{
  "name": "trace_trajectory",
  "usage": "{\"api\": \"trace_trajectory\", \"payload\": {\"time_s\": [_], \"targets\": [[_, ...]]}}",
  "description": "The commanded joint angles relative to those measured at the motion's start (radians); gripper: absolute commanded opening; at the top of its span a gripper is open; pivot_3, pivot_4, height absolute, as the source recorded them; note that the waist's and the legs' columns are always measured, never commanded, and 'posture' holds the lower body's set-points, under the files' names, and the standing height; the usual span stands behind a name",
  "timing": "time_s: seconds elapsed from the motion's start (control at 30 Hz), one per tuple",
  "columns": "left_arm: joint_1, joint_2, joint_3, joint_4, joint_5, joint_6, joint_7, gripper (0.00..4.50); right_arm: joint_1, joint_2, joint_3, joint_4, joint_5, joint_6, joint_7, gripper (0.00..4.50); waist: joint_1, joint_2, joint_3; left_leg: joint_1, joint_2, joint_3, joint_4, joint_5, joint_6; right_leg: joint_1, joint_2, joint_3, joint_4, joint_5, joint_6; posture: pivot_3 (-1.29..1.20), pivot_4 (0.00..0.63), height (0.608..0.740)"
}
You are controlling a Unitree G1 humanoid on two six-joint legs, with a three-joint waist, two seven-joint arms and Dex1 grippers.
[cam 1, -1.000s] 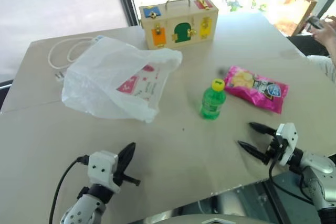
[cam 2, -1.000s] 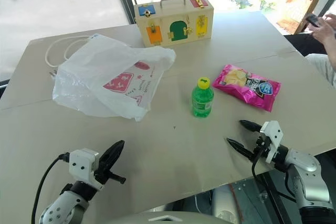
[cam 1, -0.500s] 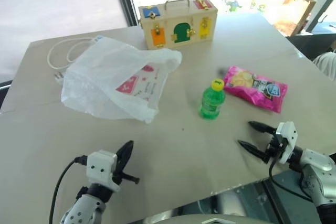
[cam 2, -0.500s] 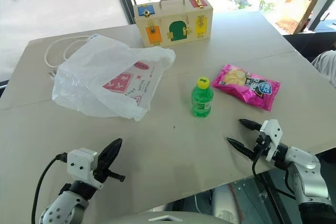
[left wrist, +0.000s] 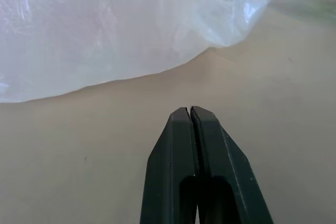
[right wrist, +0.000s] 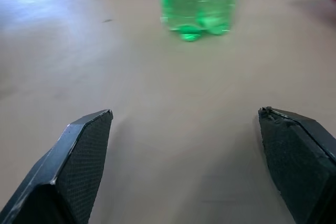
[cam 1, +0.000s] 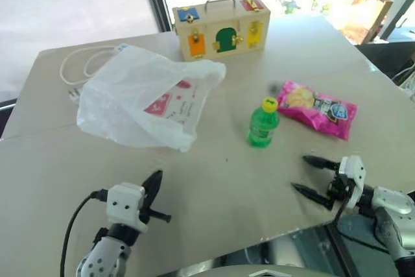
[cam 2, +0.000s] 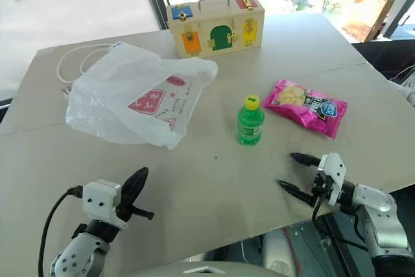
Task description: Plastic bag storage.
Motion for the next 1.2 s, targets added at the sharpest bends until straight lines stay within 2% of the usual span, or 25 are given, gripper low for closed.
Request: {"api": "trace_trajectory", "payload": {"time_s": [0.03,0.13,0.27,0.47,0.63,0.7,0.83,0.97,1.1,1.2], "targets": [[-0.036,0.004,-0.007,-0.101,-0.014,0.041,0.022,0.05,0.028,-0.021,0.002,-0.178,0.123,0.069,0.032,4.5,0.001,0.0,0.0,0.0,0.0,0.0,0.0,0.0,0.0,0.0,0.0,0.0,0.0,0.0,0.0,0.0,0.15,0.74],[-0.082,-0.001,-0.005,-0.146,-0.052,0.105,0.036,0.05,0.032,-0.027,0.011,-0.256,0.167,0.125,0.015,4.5,0.0,0.0,0.0,0.0,0.0,0.0,0.001,0.0,0.0,0.0,0.0,0.0,0.001,0.0,0.0,0.0,0.15,0.74],[-0.092,-0.047,-0.004,-0.236,-0.185,0.225,0.082,0.05,-0.006,-0.017,0.016,-0.32,0.19,0.161,-0.03,4.5,-0.002,-0.001,0.0,0.0,0.0,0.0,0.001,0.0,0.0,0.0,0.001,0.0,0.001,0.0,0.0,0.0,0.15,0.74],[-0.191,-0.097,-0.06,-0.23,-0.158,0.359,0.199,0.05,-0.02,-0.004,0.034,-0.387,0.2,0.198,-0.086,4.5,0.006,-0.002,0.0,0.0,0.0,-0.001,0.001,0.0,0.0,0.0,0.002,-0.001,0.002,0.0,0.0,0.0,0.15,0.74],[-0.258,-0.105,-0.086,-0.256,-0.264,0.428,0.177,0.05,-0.022,-0.005,0.032,-0.381,0.192,0.196,-0.093,4.5,0.001,-0.002,0.001,0.0,-0.001,0.0,0.002,0.0,0.0,0.0,0.002,-0.001,0.002,0.0,0.0,0.0,0.15,0.74],[-0.256,-0.091,-0.091,-0.27,-0.325,0.477,0.162,0.05,-0.023,-0.005,0.034,-0.377,0.188,0.192,-0.094,4.5,0.0,-0.002,0.001,0.0,-0.001,-0.001,0.002,0.0,0.0,0.0,0.002,-0.001,0.002,0.0,0.0,0.0,0.15,0.74],[-0.213,-0.074,-0.066,-0.29,-0.368,0.452,0.131,0.05,-0.025,-0.002,0.033,-0.376,0.186,0.191,-0.101,4.5,-0.001,-0.001,0.001,0.0,-0.001,0.0,0.002,0.0,0.0,-0.001,0.002,0.0,0.003,0.0,0.0,0.0,0.15,0.74],[-0.116,-0.038,-0.037,-0.309,-0.336,0.346,0.057,1.14,-0.018,0.0,0.035,-0.367,0.177,0.182,-0.096,4.5,0.0,-0.001,0.001,0.0,-0.001,0.0,0.002,0.0,0.0,-0.001,0.002,0.0,0.003,0.0,0.0,0.0,0.15,0.74],[-0.045,-0.018,-0.062,-0.319,-0.324,0.295,0.023,2.87,-0.014,0.005,0.038,-0.356,0.169,0.177,-0.095,4.5,0.001,-0.001,0.001,0.0,-0.001,0.001,0.002,0.0,0.0,0.0,0.001,0.0,0.002,0.0,0.0,0.0,0.15,0.74],[-0.13,-0.004,-0.099,-0.261,-0.216,0.295,0.073,4.22,-0.013,0.01,0.04,-0.354,0.165,0.176,-0.094,4.5,0.006,-0.001,0.001,0.0,-0.001,0.001,0.002,0.0,0.0,0.0,0.001,0.0,0.002,0.0,0.0,0.0,0.15,0.74]]}}
